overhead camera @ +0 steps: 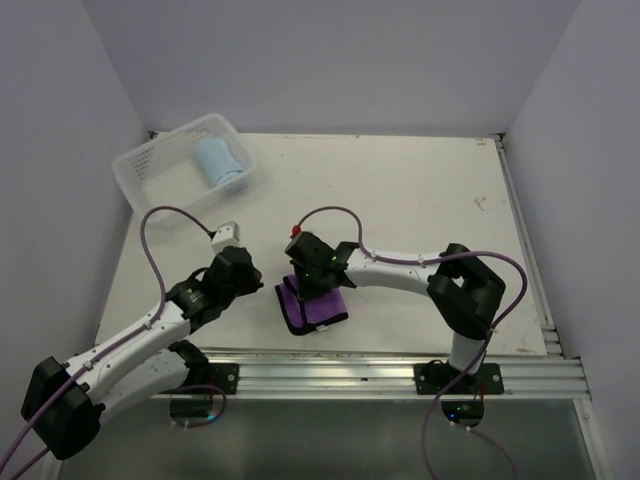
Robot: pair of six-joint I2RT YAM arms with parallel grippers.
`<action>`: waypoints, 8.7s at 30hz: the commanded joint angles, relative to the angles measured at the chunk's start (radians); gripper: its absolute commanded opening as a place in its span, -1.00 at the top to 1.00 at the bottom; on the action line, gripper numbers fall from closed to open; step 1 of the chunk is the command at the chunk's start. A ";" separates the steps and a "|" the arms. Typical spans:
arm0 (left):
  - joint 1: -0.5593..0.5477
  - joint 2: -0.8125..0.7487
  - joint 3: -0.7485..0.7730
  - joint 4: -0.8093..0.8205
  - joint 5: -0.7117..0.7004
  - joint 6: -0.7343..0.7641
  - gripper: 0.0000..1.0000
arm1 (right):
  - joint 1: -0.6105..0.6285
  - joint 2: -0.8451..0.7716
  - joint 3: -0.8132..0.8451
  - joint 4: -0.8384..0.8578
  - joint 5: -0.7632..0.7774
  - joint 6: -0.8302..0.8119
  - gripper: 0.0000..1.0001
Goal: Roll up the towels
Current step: Fold the towel, then roll the towel
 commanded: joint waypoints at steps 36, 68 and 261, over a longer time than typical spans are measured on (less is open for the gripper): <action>-0.034 0.295 -0.106 0.403 0.100 -0.047 1.00 | 0.007 -0.057 0.014 0.063 -0.039 0.035 1.00; -0.035 0.298 -0.080 0.388 0.066 -0.024 1.00 | 0.036 0.006 0.013 0.137 -0.074 0.078 1.00; -0.159 0.189 -0.204 0.377 0.181 -0.018 1.00 | 0.025 -0.496 -0.545 0.198 0.028 0.300 0.02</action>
